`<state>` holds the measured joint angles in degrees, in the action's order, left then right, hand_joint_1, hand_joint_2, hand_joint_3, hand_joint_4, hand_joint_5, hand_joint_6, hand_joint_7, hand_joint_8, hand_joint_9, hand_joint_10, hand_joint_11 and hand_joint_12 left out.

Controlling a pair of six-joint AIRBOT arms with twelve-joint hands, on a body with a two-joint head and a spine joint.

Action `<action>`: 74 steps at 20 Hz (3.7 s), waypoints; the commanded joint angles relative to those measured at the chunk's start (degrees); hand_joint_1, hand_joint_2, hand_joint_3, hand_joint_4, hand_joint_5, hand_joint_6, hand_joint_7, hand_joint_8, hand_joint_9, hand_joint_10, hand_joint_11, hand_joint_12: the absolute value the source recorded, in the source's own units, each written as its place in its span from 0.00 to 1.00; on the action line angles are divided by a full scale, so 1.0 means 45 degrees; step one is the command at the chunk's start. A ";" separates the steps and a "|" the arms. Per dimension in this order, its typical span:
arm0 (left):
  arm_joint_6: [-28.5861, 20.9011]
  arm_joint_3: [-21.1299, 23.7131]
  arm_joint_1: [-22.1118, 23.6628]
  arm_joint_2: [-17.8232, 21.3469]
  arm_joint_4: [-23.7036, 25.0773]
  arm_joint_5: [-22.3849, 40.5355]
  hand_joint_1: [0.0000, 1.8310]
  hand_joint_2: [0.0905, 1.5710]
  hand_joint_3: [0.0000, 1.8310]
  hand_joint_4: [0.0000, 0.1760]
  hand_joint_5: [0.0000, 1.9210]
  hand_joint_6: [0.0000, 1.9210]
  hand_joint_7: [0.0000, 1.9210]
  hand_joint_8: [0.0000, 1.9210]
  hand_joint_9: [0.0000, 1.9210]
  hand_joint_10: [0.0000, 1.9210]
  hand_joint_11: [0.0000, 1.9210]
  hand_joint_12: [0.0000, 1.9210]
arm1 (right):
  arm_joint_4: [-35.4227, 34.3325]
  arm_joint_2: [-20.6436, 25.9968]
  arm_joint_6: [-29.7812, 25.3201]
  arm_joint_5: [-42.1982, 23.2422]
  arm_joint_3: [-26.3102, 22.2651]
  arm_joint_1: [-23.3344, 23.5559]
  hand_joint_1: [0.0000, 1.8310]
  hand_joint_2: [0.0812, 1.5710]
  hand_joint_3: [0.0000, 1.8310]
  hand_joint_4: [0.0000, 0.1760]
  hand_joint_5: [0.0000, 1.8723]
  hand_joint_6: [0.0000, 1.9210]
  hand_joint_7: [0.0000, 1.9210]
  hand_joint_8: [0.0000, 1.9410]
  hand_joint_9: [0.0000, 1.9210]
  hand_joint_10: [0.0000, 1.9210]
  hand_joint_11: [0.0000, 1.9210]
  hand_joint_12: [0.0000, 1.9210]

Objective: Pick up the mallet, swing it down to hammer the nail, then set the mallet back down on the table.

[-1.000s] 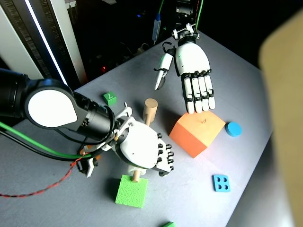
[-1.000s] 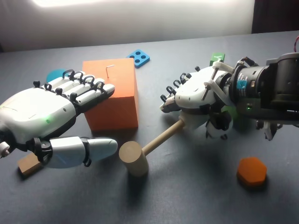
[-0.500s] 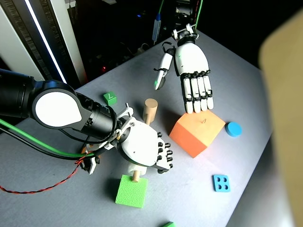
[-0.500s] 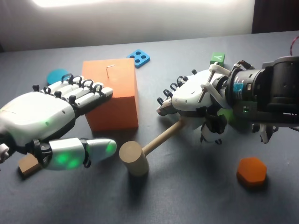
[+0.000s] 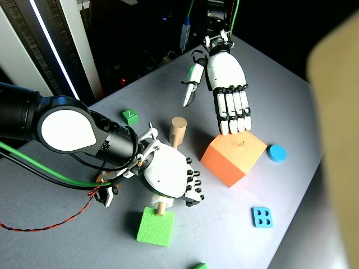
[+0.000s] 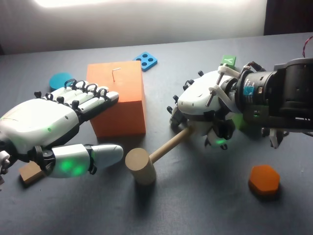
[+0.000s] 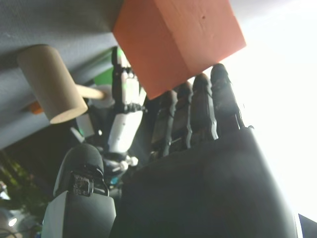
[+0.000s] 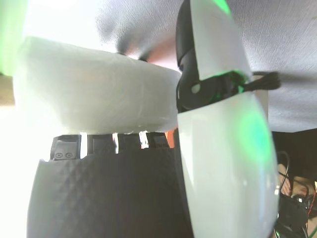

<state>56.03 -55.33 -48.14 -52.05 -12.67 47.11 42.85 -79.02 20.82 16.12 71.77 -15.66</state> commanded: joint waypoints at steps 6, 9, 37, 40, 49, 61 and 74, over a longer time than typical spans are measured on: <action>-0.0036 -0.0061 0.0015 -0.0052 0.0073 0.1067 0.00 0.75 0.00 0.00 0.04 0.01 0.02 0.00 0.01 0.00 0.00 0.00 | 0.0133 0.0063 0.0022 -0.0409 0.0004 0.0013 0.66 0.75 0.00 0.00 0.45 0.53 0.42 0.76 0.32 0.74 0.22 0.84; -0.0004 -0.0043 0.0013 -0.0051 0.0108 0.1025 0.00 0.75 0.00 0.00 0.05 0.01 0.04 0.01 0.02 0.01 0.01 0.00 | 0.0133 0.0074 0.0058 -0.0403 -0.0024 -0.0020 0.59 0.73 0.00 0.00 0.46 0.63 0.39 1.00 0.40 1.00 0.38 1.00; 0.0047 -0.0111 0.0010 -0.0041 0.0466 0.0782 0.00 0.76 0.00 0.00 0.06 0.01 0.06 0.01 0.05 0.01 0.02 0.02 | 1.1006 0.4090 -1.0299 0.1503 -0.3459 0.1945 0.15 1.00 0.00 0.00 0.51 1.00 0.55 1.00 0.53 1.00 0.53 1.00; 0.0047 -0.0117 0.0010 -0.0040 0.0500 0.0782 0.00 0.76 0.00 0.00 0.05 0.00 0.05 0.00 0.04 0.00 0.01 0.01 | 1.1703 0.3478 -1.1170 0.1839 -0.3091 0.1975 0.14 0.99 0.00 0.00 0.50 1.00 0.55 1.00 0.53 1.00 0.53 1.00; 0.0047 -0.0146 0.0027 -0.0040 0.0501 0.0783 0.00 0.76 0.00 0.00 0.06 0.00 0.06 0.01 0.05 0.01 0.02 0.02 | 1.2085 0.1680 -1.3469 0.1651 -0.1372 0.2133 0.14 0.99 0.00 0.00 0.52 1.00 0.57 1.00 0.56 1.00 0.54 1.00; 0.0060 -0.0253 0.0118 -0.0049 0.0501 0.0573 0.00 0.76 0.00 0.00 0.05 0.00 0.04 0.00 0.03 0.00 0.00 0.00 | 1.3396 0.0788 -1.3904 0.1787 -0.1004 0.1608 0.18 0.98 0.00 0.00 0.52 1.00 0.57 1.00 0.55 1.00 0.54 1.00; 0.0086 -0.0261 0.0149 -0.0049 0.0501 0.0536 0.00 0.76 0.00 0.00 0.06 0.00 0.05 0.00 0.04 0.00 0.01 0.01 | 1.3863 0.2543 -1.5632 0.0481 -0.2176 0.1032 0.18 0.98 0.00 0.00 0.50 1.00 0.57 1.00 0.55 1.00 0.53 1.00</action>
<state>56.49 -56.29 -47.83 -52.05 -10.52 46.04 103.77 -67.46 -49.32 17.12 61.58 -11.38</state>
